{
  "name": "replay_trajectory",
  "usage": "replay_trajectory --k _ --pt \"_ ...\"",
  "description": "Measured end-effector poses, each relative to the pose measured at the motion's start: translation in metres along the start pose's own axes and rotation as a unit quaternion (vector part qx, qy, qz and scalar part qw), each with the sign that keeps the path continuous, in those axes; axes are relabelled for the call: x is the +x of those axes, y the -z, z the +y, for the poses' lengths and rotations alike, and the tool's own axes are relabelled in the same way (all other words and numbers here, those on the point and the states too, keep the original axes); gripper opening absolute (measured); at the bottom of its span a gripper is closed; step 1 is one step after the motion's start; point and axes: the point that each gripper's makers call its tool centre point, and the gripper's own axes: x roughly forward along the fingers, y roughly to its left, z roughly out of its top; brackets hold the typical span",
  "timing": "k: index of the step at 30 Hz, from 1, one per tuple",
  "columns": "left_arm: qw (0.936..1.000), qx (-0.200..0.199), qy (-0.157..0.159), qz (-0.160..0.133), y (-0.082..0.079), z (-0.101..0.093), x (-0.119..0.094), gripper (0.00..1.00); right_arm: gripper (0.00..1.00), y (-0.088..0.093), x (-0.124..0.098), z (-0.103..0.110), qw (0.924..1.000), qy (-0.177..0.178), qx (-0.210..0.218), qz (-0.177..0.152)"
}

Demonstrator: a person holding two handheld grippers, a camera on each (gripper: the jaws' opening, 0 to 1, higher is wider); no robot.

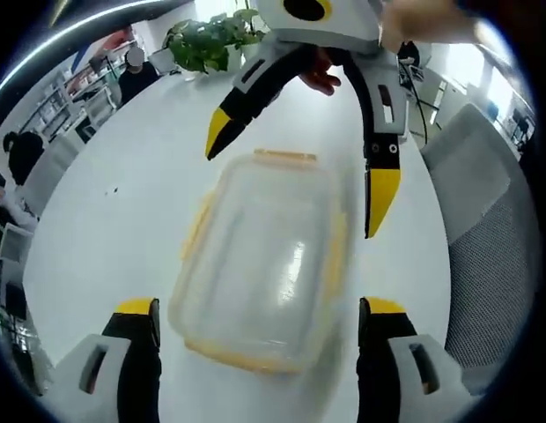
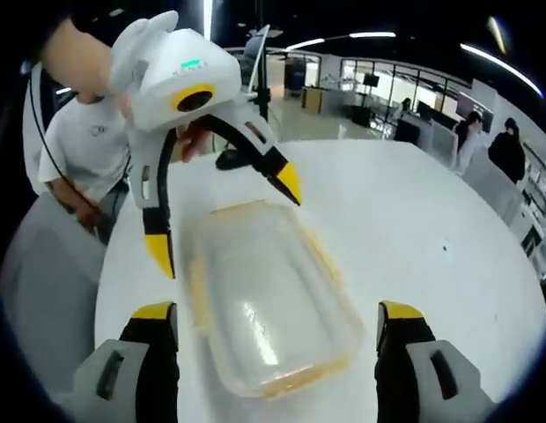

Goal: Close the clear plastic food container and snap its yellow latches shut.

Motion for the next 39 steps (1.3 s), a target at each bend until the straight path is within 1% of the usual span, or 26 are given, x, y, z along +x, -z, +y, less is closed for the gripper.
replay_trajectory --k 3,6,12,19,22,24,32,35,37,39 --pt "1.0 -0.003 -0.004 -0.004 0.0 0.0 -0.001 0.94 0.94 0.0 -0.002 0.0 1.0 0.004 0.006 -0.006" --pt "0.9998 -0.009 -0.01 -0.011 -0.001 0.001 -0.003 0.94 0.94 -0.001 -0.004 0.0 0.9999 0.007 0.002 -0.013" --pt "0.9994 -0.022 -0.015 -0.021 -0.002 0.0 -0.005 0.94 0.94 -0.003 -0.007 -0.001 0.9995 0.014 0.016 -0.022" --pt "0.9987 -0.033 -0.023 -0.029 0.002 -0.001 -0.009 0.93 0.94 -0.002 -0.009 0.003 0.9992 0.019 0.023 -0.027" --pt "0.998 -0.04 -0.03 -0.037 0.002 0.001 -0.012 0.93 0.95 -0.003 -0.011 0.003 0.9987 0.024 0.03 -0.035" --pt "0.9979 -0.043 -0.032 -0.038 0.003 0.0 -0.013 0.94 0.95 -0.005 -0.013 0.004 0.998 0.026 0.04 -0.041" --pt "0.997 -0.048 -0.041 -0.046 0.006 -0.001 -0.016 0.94 0.95 -0.003 -0.015 0.008 0.9967 0.035 0.054 -0.05" --pt "0.9957 -0.059 -0.043 -0.056 0.006 -0.002 -0.019 0.94 0.95 -0.004 -0.016 0.009 0.9959 0.041 0.057 -0.057" --pt "0.9951 -0.06 -0.052 -0.06 0.006 0.0 -0.021 0.94 0.95 -0.004 -0.016 0.009 0.9951 0.044 0.064 -0.062" --pt "0.9945 -0.063 -0.054 -0.063 0.007 0.0 -0.022 0.93 0.95 -0.003 -0.018 0.01 0.9947 0.048 0.065 -0.064"
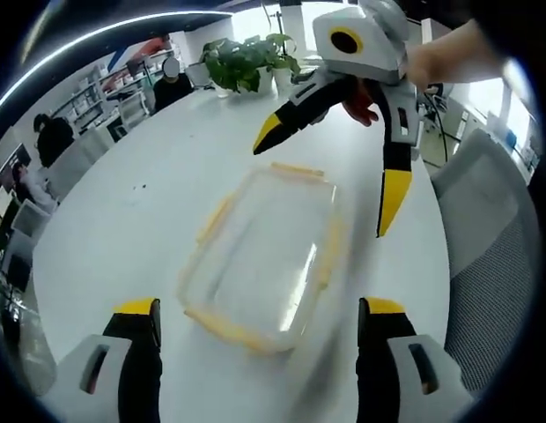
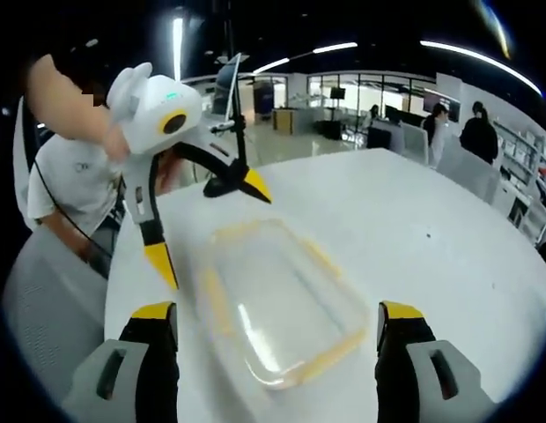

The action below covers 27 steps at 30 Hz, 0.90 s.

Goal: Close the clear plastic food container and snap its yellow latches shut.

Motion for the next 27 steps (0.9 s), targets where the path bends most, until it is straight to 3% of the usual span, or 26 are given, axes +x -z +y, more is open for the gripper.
replay_trajectory --k 27 --pt "0.9951 -0.077 -0.045 -0.042 0.015 -0.001 -0.022 0.9 0.95 -0.001 -0.021 -0.002 0.9978 0.038 0.038 -0.039"
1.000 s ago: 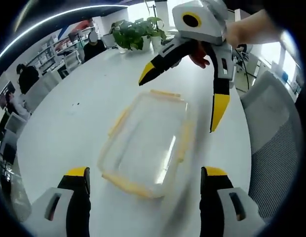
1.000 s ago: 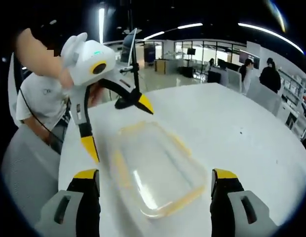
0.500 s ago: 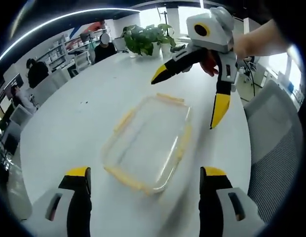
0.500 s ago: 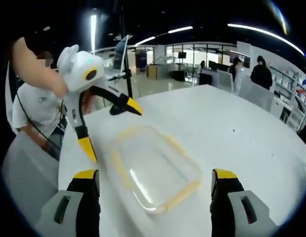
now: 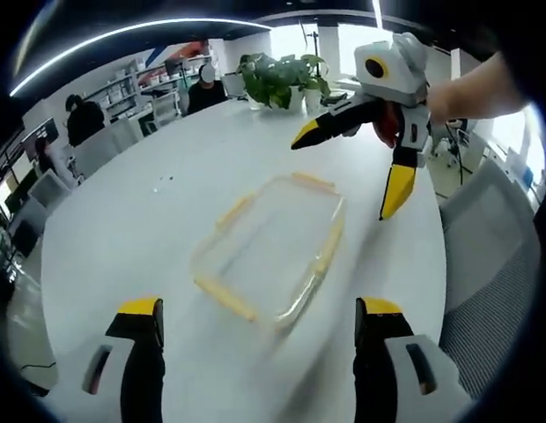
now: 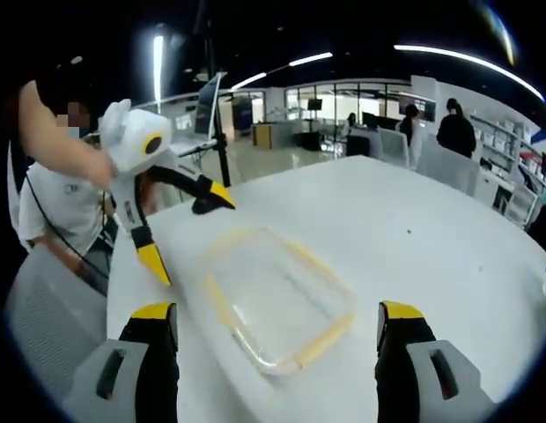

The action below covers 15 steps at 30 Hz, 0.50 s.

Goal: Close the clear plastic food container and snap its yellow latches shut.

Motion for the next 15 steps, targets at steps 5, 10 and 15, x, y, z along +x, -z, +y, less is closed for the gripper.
replay_trajectory --k 5,10,15 --pt "0.9999 -0.014 -0.005 -0.009 0.0022 0.0005 -0.0035 0.91 0.95 0.0025 -0.0026 0.0036 1.0 0.0 0.002 -0.001" --pt "0.9994 -0.027 -0.01 -0.02 0.0005 -0.0009 -0.0063 0.91 0.95 0.002 -0.0054 0.0046 0.9999 0.003 0.014 -0.009" --pt "0.9987 -0.039 -0.011 -0.031 -0.0006 -0.0043 -0.0085 0.92 0.96 0.0004 -0.0089 0.0089 0.9996 0.005 0.02 -0.018"
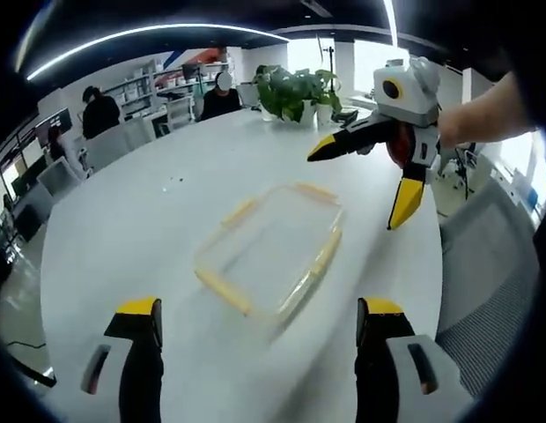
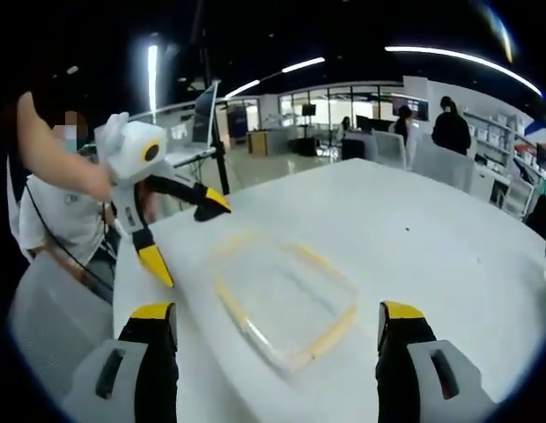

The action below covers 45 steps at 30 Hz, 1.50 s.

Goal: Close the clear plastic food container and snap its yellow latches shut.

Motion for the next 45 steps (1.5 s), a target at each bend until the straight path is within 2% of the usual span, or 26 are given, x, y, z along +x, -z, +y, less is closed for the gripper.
replay_trajectory --k 8,14,23,34,40,45 --pt "0.9995 -0.018 -0.005 -0.026 -0.001 -0.002 -0.007 0.94 0.98 0.002 -0.006 0.004 0.9998 0.002 0.015 -0.012" --pt "0.9992 -0.031 -0.01 -0.026 0.005 -0.005 -0.009 0.98 1.0 0.001 -0.011 0.008 0.9993 0.006 0.027 -0.027" --pt "0.9988 -0.043 -0.009 -0.022 0.015 -0.011 -0.012 0.99 1.0 0.007 -0.015 0.012 0.9992 0.011 0.028 -0.026" --pt "0.997 -0.065 -0.015 -0.039 0.017 -0.009 -0.018 0.99 1.0 0.008 -0.017 0.014 0.9991 0.012 0.028 -0.028" --pt "0.9961 -0.074 -0.021 -0.043 0.021 -0.009 -0.022 0.99 1.0 0.004 -0.02 0.015 0.9983 0.018 0.038 -0.04" --pt "0.9928 -0.102 -0.028 -0.056 0.021 -0.007 -0.027 0.99 1.0 0.003 -0.022 0.016 0.9975 0.025 0.046 -0.049"
